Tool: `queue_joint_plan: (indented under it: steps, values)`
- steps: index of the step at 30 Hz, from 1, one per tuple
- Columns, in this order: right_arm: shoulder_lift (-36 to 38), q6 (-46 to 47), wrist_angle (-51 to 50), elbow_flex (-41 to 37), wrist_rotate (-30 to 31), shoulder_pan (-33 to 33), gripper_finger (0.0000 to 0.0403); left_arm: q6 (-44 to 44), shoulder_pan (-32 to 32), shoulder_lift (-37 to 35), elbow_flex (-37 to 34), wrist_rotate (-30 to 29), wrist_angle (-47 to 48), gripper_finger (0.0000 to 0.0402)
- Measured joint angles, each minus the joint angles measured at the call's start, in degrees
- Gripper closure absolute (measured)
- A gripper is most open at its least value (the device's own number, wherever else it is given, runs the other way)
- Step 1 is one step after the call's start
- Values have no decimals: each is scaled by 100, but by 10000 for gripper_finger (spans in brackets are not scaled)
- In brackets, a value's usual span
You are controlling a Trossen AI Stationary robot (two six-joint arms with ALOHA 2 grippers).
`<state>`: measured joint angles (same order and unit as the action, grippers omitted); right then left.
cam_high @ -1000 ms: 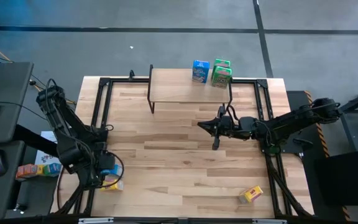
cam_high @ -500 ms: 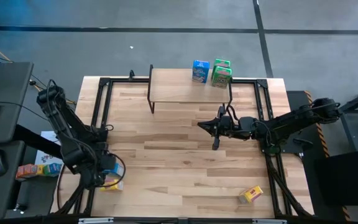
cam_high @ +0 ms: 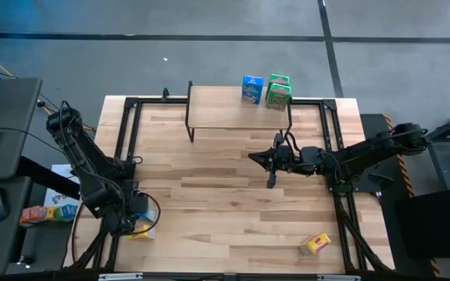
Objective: Stack cereal on shelf
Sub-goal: Put the blue cereal box on the shelf
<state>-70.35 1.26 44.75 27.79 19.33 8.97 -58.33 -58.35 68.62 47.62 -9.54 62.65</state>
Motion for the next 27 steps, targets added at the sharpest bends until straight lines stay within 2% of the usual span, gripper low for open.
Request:
queue_joint_plan:
  steps: [7, 12, 16, 20, 27]
  values:
    - [0, -16, 0, 0, 0, 0, 402, -1, 45, 0, 72, 1, 240, 227]
    - [0, -20, 0, 0, 2, 0, 402, 151, 284, -2, 585, -183, 956, 254]
    - [0, -21, -2, 0, 2, 0, 402, 562, 577, -2, 1205, -666, 1458, 258]
    - [0, -126, -3, 0, 2, 0, 402, 1108, 1099, -4, 1904, -1392, 1686, 258]
    - [0, -151, -4, 0, 2, 0, 402, 2939, 2578, 90, 3002, -2490, 1633, 259]
